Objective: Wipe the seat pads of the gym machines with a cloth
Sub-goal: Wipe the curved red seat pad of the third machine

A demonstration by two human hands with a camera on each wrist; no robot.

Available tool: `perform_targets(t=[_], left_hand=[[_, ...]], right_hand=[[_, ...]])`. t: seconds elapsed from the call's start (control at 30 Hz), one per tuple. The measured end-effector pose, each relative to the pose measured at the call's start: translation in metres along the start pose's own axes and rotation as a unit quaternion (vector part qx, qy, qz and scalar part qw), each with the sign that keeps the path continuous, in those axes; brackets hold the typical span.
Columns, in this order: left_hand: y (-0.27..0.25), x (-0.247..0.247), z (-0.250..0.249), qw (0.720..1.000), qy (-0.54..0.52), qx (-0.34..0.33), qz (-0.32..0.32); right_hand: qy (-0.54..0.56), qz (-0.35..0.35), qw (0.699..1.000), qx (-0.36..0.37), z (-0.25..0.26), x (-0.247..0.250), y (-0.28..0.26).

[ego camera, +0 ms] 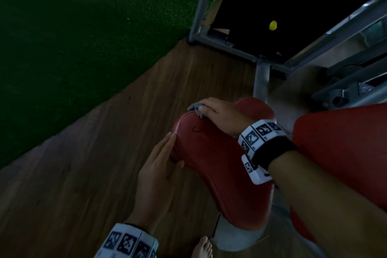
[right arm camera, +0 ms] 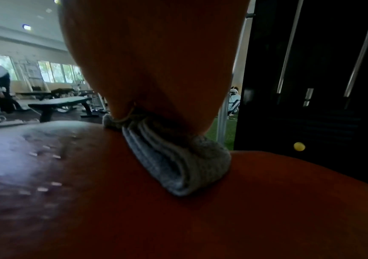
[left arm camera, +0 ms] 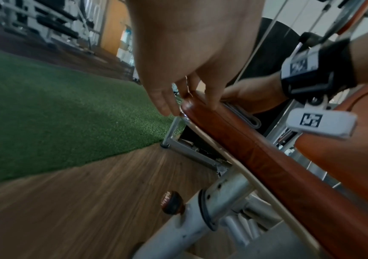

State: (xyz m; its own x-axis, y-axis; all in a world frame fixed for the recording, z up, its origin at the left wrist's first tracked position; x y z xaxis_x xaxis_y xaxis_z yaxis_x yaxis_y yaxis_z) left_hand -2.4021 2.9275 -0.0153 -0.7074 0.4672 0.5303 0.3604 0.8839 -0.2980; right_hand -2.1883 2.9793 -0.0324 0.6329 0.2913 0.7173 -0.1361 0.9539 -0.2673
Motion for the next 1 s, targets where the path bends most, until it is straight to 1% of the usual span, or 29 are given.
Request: perform_targets(t=[0.1,0.17,0.23,0.33,0.4,0.43,0.53,0.6,0.67,0.77,0.87,1.0], left_hand=[[0.003,0.004,0.000,0.999,0.038,-0.012,-0.010],[0.004,0.007,-0.001,0.999,0.045,-0.017,-0.010],[0.005,0.011,-0.002,0.998,0.053,-0.018,-0.012],[0.009,0.015,-0.002,0.997,0.069,-0.026,-0.014],[0.011,0.017,-0.001,0.997,0.069,-0.036,-0.019],[0.012,0.017,-0.002,0.997,0.067,-0.041,-0.022],[0.015,0.015,-0.001,0.997,0.051,-0.033,-0.037],[0.016,0.016,-0.001,0.998,0.039,-0.024,-0.046],[0.015,0.017,-0.002,0.998,0.037,-0.027,-0.053],[0.015,0.020,-0.006,0.996,0.045,-0.034,-0.066],[0.016,0.019,-0.007,0.996,0.050,-0.033,-0.066],[0.015,0.018,-0.006,0.996,0.055,-0.027,-0.064]], right_hand=[[-0.034,-0.001,0.998,0.060,0.030,-0.012,-0.001],[-0.056,-0.027,0.996,0.069,0.037,-0.007,-0.007],[-0.090,-0.082,0.992,0.042,0.028,0.002,-0.022],[-0.127,-0.192,0.972,-0.032,0.004,0.007,-0.071],[-0.121,-0.251,0.959,-0.058,0.002,-0.003,-0.106],[-0.120,-0.262,0.955,-0.070,0.005,-0.013,-0.121],[-0.130,-0.253,0.955,-0.084,0.036,-0.049,-0.151],[-0.151,-0.226,0.959,-0.080,0.058,-0.073,-0.160],[-0.174,-0.199,0.960,-0.091,0.068,-0.087,-0.160],[-0.167,-0.200,0.960,-0.103,0.067,-0.080,-0.147],[-0.163,-0.217,0.956,-0.110,0.059,-0.063,-0.135],[-0.165,-0.206,0.956,-0.132,0.062,-0.068,-0.139]])
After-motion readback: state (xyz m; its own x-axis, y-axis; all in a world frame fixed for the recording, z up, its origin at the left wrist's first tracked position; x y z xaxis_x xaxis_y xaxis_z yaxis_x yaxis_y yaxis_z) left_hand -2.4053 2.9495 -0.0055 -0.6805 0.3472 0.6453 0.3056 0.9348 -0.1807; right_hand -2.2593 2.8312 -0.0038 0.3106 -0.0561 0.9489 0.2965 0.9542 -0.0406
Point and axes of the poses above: each hand's wrist, its own y-axis towards the middle knuckle, its own x-axis out of the back of the hand, z = x × y, the point moved 9 cm from there along y, towards the middle knuckle, and after that the axes turned 14 degrees about x, right-handed, at the moved point
